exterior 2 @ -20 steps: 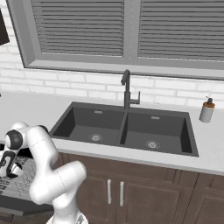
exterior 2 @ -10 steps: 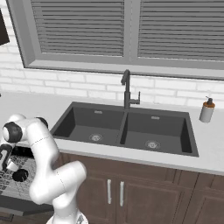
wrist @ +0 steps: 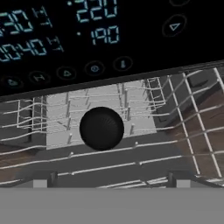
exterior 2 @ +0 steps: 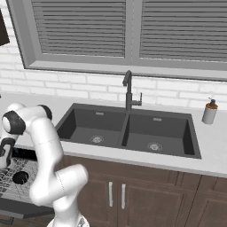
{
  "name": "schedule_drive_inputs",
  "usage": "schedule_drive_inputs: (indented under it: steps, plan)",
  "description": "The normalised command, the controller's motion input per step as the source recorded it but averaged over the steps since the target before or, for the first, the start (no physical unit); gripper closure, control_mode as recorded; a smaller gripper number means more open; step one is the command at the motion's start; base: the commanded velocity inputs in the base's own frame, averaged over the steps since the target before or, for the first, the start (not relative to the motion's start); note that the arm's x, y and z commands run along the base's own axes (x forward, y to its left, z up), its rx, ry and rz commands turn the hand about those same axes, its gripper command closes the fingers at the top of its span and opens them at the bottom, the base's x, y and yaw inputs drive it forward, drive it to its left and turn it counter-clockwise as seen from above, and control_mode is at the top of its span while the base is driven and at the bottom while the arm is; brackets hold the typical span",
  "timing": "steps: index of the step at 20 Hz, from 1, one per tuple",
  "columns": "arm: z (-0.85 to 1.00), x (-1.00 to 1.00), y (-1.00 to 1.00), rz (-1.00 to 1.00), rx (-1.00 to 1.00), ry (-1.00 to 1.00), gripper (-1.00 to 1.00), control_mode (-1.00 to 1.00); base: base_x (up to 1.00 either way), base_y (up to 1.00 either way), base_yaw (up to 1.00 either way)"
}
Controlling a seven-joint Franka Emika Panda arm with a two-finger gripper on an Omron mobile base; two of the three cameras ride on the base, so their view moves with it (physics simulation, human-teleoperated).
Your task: Pick up the cup and bowl from the counter, place them in the dishwasher, and close the dishwasher door.
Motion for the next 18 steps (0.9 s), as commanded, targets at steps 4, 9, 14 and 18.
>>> schedule_drive_inputs:
  steps: [4,9,14,18]
  plan:
    - [1.0,-0.19,-0.02,0.1,0.21,0.0,-1.0,-1.0,0.0,0.0,0.0]
    - [1.0,-0.06,0.0,0.18,0.1,0.0,-1.0,-1.0,0.0,0.0,0.0]
    - [1.0,0.0,0.06,0.19,0.0,0.01,-1.0,-1.0,0.0,0.0,0.0]
    - [1.0,0.0,0.16,0.11,-0.03,0.08,-1.0,-1.0,0.0,0.0,0.0]
